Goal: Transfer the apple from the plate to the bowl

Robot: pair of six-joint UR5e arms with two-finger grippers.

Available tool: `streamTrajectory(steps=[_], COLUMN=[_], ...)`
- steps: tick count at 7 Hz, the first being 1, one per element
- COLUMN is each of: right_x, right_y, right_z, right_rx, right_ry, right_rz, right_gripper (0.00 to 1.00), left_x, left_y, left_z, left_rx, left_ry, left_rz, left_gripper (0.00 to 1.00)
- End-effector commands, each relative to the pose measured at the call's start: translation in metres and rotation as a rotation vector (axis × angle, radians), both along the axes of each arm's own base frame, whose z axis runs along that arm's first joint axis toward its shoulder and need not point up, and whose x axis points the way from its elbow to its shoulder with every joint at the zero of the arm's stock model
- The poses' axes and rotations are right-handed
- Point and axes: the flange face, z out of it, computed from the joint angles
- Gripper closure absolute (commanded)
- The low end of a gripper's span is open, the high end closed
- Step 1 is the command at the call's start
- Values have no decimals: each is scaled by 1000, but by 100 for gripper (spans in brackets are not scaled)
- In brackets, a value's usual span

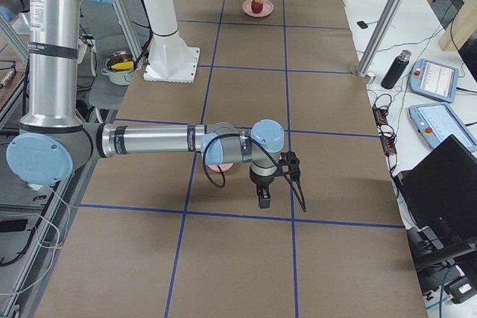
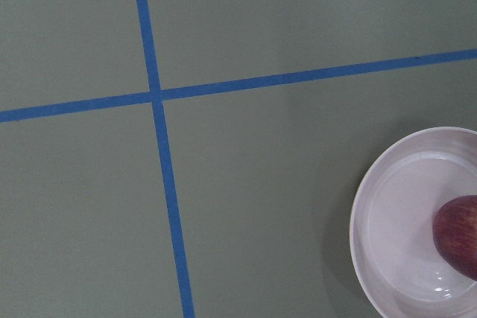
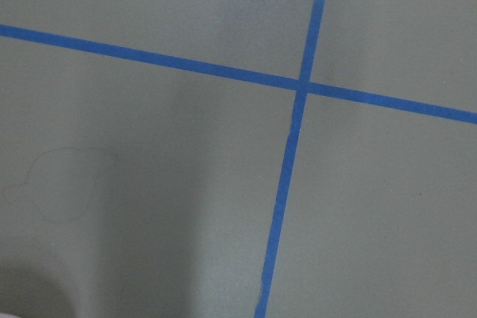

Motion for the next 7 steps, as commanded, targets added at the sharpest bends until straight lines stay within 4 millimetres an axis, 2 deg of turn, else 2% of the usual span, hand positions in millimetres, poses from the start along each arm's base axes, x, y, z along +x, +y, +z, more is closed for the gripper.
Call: streamTrajectory(steps=[1, 2, 5, 6, 7], right_x=[-1, -4, -12, -21, -25], right_y=[0, 0, -5, -2, 12], right_z=[-6, -19, -35, -36, -28], right_rx=[10, 21, 42, 79, 126], right_ry=[-9, -53, -136, -130, -136], right_rz=[0, -4, -26, -54, -66], right_gripper=[0, 0, 0, 0, 0], left_x=[0, 0, 0, 0, 0], left_y=[0, 1, 1, 1, 1], left_z=[3, 7, 9, 10, 9], left_rx=[7, 9, 4, 4, 5], left_ry=[2, 2, 0, 2, 2], left_rz=[-1, -1, 0, 2, 2], left_gripper=[2, 2, 2, 2, 2])
